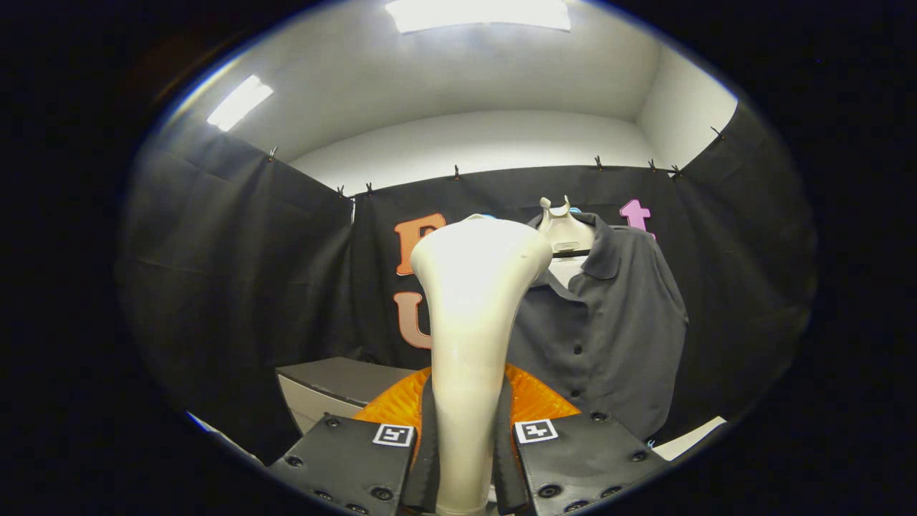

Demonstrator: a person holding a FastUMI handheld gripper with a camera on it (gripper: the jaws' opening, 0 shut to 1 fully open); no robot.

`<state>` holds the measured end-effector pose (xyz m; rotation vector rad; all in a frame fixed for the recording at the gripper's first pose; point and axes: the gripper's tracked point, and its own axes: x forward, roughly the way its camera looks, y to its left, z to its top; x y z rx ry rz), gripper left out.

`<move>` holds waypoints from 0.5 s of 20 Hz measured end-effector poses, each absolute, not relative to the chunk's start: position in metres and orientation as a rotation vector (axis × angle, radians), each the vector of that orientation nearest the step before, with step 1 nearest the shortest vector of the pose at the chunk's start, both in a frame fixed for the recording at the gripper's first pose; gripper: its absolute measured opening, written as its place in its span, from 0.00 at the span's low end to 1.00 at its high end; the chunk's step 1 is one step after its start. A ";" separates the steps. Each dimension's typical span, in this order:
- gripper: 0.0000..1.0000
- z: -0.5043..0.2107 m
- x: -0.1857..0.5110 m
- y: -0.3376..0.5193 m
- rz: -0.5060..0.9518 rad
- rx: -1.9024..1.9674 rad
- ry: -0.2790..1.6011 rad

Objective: Iron the clothes twice with a garment steamer, once on the left side and once on the right side.

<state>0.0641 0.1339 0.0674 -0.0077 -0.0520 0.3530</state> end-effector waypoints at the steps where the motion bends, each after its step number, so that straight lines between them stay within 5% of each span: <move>1: 0.37 0.063 0.073 0.127 0.338 -0.013 -0.049; 10: 0.37 0.012 0.165 0.116 0.302 0.019 0.041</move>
